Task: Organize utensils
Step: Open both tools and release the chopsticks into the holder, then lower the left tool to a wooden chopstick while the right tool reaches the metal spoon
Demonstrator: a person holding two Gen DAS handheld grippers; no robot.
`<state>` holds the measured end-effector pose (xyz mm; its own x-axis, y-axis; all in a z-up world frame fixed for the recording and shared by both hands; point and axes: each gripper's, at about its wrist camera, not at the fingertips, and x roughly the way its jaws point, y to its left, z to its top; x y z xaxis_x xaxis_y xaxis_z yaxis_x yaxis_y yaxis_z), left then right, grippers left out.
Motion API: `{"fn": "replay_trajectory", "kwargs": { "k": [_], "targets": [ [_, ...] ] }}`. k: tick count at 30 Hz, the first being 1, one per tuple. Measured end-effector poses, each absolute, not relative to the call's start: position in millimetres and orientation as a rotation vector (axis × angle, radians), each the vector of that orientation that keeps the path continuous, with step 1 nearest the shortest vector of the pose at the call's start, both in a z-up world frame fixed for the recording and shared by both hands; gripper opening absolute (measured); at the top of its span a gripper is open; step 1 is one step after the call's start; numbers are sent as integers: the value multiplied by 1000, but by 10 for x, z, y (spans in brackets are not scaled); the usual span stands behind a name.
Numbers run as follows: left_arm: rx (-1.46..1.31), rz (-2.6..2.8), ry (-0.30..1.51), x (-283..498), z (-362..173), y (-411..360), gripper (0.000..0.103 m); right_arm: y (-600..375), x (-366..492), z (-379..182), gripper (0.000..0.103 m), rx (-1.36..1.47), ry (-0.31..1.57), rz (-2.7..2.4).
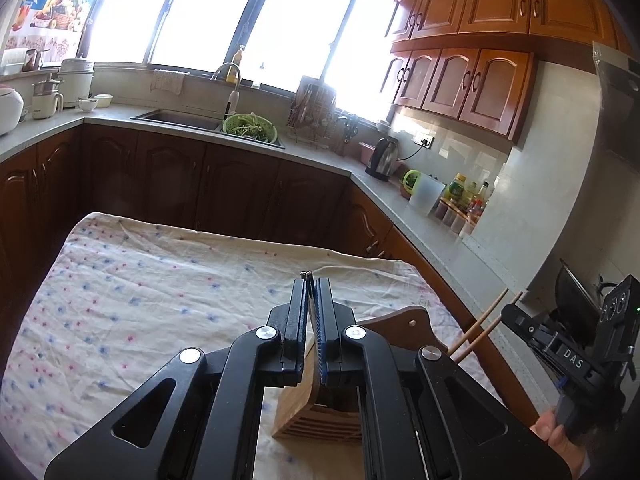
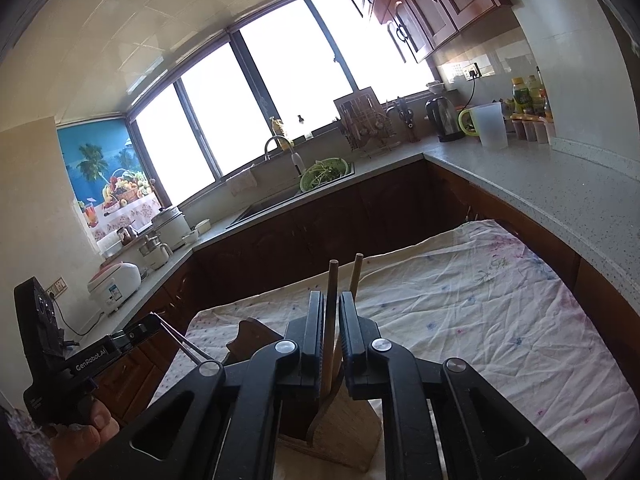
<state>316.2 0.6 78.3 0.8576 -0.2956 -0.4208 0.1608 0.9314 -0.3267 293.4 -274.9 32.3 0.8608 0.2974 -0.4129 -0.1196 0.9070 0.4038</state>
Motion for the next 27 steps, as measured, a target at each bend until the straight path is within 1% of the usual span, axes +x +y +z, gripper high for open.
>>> {"fn": "replay_trajectory", "kwargs": {
  "k": [1,2,3,4,6,7,8,9,10,12,14,27],
  "targets": [
    [-286,-244,486,3144,791,11,9,-2751,2921,333,19,376,488,225],
    [-283,-241,486,3117,801,15,13,-2757,2901,348,33,376,481,229],
    [-282,-238,484,3084,812,25,25,-2769,2872,366,46,382,472,234],
    [-283,-237,479,3039,827,40,37,-2787,2836,386,52,389,461,238],
    [-282,-224,469,2934,852,75,49,-2814,2761,434,56,402,441,244],
    [-280,-220,466,2879,869,97,52,-2833,2719,454,61,408,433,246],
    [-278,-216,466,2825,876,118,54,-2852,2675,474,74,414,425,246],
    [-273,-205,472,2773,876,140,65,-2870,2633,496,87,420,415,248],
    [-268,-192,475,2716,876,167,76,-2887,2578,513,94,425,405,248],
    [-261,-177,471,2584,864,224,81,-2910,2458,542,100,431,390,247],
    [-243,-160,489,2466,829,268,85,-2922,2336,560,102,427,383,250],
    [-257,-123,605,1668,397,500,86,-3004,1563,386,102,391,464,228]
  ]
}}
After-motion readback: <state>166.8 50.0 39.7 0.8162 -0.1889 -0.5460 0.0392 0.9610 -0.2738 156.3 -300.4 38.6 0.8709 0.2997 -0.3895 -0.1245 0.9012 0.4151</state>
